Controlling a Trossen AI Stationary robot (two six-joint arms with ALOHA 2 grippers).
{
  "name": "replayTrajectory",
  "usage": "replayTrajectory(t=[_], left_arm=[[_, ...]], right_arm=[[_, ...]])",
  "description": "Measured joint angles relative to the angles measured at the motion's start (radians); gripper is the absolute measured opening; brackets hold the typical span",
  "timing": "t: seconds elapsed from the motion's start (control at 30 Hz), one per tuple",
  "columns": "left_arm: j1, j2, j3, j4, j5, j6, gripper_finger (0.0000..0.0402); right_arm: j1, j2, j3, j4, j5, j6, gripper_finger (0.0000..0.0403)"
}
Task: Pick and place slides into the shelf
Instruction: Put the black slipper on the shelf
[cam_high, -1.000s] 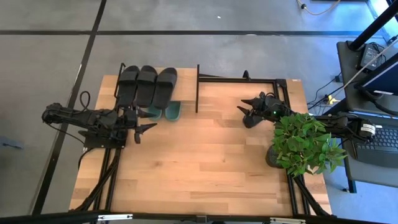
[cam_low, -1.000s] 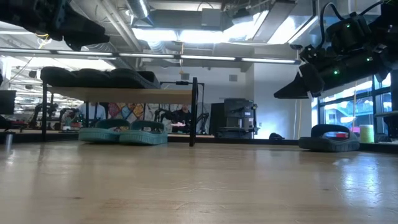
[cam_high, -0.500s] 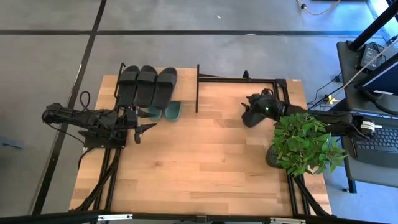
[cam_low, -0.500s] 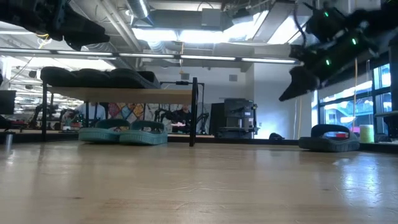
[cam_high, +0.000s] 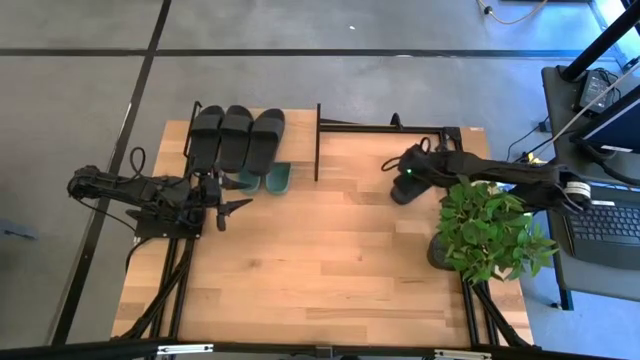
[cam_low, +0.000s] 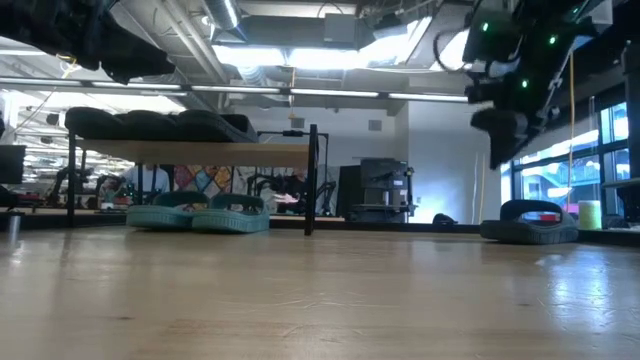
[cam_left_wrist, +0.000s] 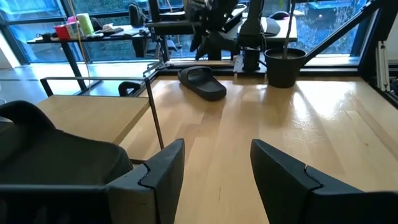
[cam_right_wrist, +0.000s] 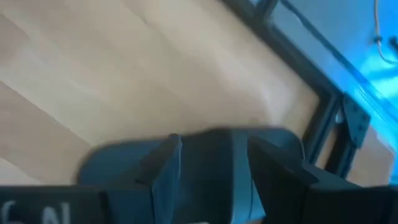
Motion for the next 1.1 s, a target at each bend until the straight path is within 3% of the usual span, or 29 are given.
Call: replayTrajectory(t=[0.6, 1.1], left_arm=[[0.0, 0.0, 0.0, -0.024, 0.0, -0.008, 0.0176], [0.0, 0.0, 0.0, -0.024, 0.0, -0.011, 0.0176]], right_arm=[[-0.012, 0.262, -0.01, -0.058, 0.032, 0.085, 0.0186], [-0.119, 0.34, -0.011, -0.08, 0.072, 0.083, 0.0186]])
